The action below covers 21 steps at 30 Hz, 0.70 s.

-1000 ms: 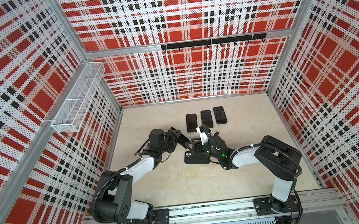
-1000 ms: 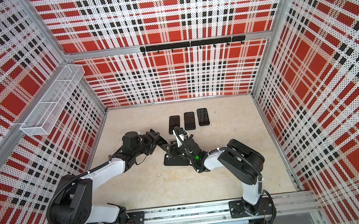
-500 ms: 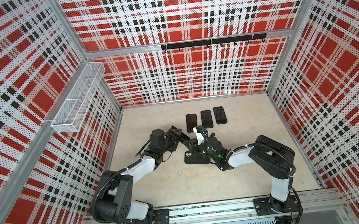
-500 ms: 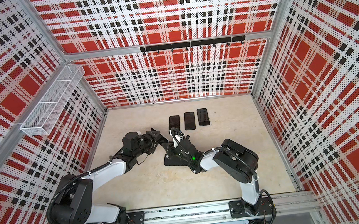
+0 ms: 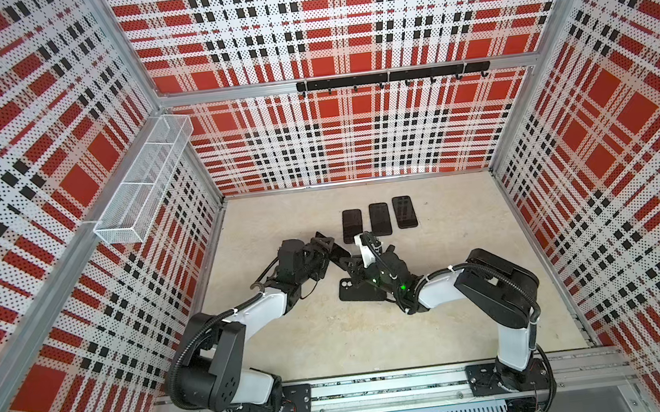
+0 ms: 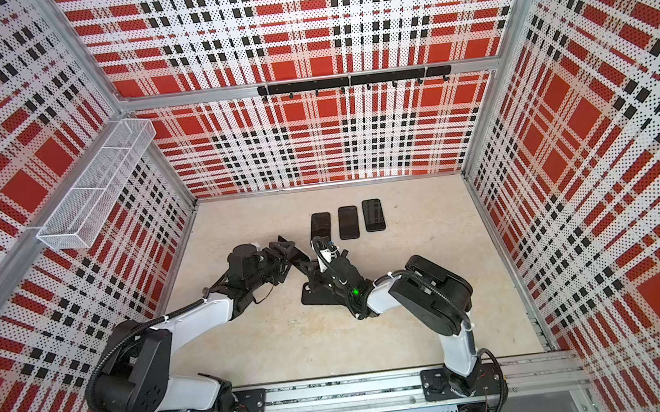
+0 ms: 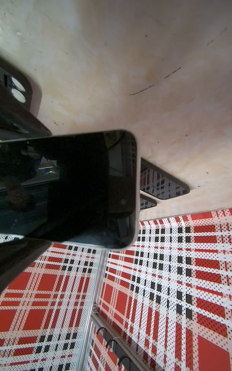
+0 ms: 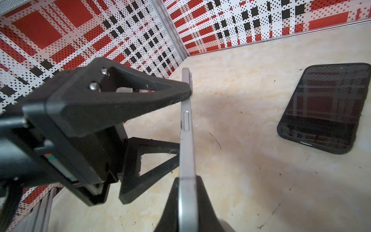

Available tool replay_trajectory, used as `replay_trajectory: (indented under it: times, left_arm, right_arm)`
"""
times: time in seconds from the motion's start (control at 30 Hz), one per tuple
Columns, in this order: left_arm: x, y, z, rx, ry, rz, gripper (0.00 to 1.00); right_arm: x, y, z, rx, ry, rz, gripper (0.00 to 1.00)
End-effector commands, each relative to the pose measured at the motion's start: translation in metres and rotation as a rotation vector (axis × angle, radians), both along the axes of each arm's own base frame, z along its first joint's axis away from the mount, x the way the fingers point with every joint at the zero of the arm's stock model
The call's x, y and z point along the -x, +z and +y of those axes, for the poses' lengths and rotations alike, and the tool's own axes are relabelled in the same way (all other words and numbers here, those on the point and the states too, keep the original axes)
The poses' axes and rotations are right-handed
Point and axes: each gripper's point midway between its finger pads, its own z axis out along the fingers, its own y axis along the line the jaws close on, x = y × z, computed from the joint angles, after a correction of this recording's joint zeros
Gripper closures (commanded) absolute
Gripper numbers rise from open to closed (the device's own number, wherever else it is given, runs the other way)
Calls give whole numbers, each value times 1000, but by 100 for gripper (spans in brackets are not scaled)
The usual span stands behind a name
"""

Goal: Put the phone into the phone case

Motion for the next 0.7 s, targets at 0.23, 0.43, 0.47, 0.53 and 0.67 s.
replay_trajectory:
  times: [0.23,0.43,0.47,0.53,0.67]
  left_arm:
    - [5,42,-20,6,-122,-180,2]
    - [-4,43,2,-188,-140,-224,1]
    - [-7,39,7,-269,-145,-211,2]
    - [-10,30,14,-464,-193,-182,2]
    - [-8,13,9,-663,-325,-138,9]
  right_arm:
    - [-12,53,-12,-103,-39,-59,96]
    - [-32,57,-49,-39,-131,-11,97]
    - [-35,57,-58,-29,-148,-2,97]
    - [-41,56,-80,-9,-179,32,97]
    - [-42,55,-118,57,-210,98,97]
